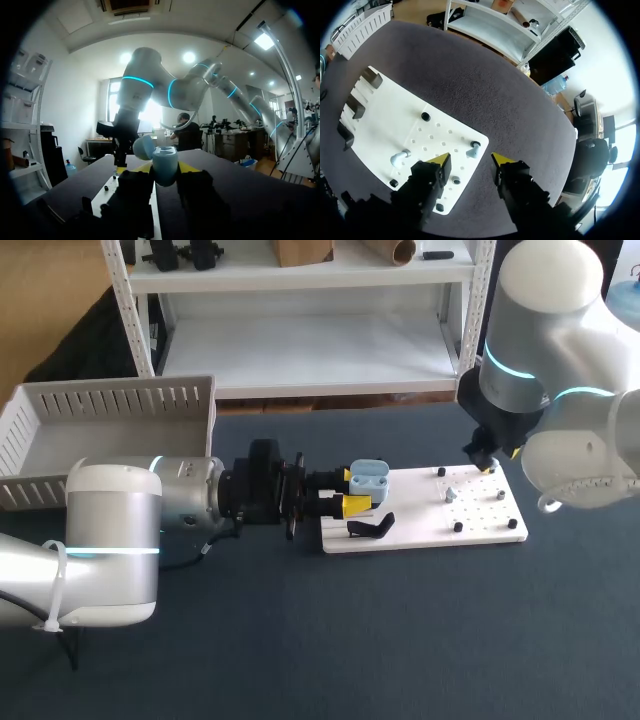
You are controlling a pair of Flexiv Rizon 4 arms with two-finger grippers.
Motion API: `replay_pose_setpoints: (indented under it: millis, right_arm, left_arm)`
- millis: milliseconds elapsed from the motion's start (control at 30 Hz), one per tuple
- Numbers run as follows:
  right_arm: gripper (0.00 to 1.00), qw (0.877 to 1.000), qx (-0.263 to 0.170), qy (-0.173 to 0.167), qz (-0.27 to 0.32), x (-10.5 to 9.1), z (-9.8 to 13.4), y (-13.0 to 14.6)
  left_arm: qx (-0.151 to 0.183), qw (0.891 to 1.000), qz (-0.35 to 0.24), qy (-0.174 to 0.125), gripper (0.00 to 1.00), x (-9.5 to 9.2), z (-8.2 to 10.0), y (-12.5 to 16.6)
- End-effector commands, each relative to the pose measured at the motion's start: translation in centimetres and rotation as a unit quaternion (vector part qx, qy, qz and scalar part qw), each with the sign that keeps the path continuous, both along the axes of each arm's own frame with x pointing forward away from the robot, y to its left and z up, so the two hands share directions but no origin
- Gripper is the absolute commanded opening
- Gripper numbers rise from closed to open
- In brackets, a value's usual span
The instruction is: Pick up each earbud case from the left stands, insert the matching earbuds, close the lid, and place the case in the box.
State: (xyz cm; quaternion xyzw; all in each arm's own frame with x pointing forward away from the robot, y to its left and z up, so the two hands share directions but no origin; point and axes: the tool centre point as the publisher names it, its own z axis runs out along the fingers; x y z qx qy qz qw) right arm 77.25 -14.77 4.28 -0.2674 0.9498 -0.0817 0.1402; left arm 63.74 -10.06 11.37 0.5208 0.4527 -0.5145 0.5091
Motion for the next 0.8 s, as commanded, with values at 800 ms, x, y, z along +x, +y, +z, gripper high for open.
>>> replay_pose_setpoints:
  millis: [800]
  right_arm:
    - [0.39,1.000,0.001,0.002,-0.010,1.1,-1.6,-0.1]
  left_arm:
    - [-0.001,1.000,0.000,-0.001,0.00,0.1,-0.1,0.0]
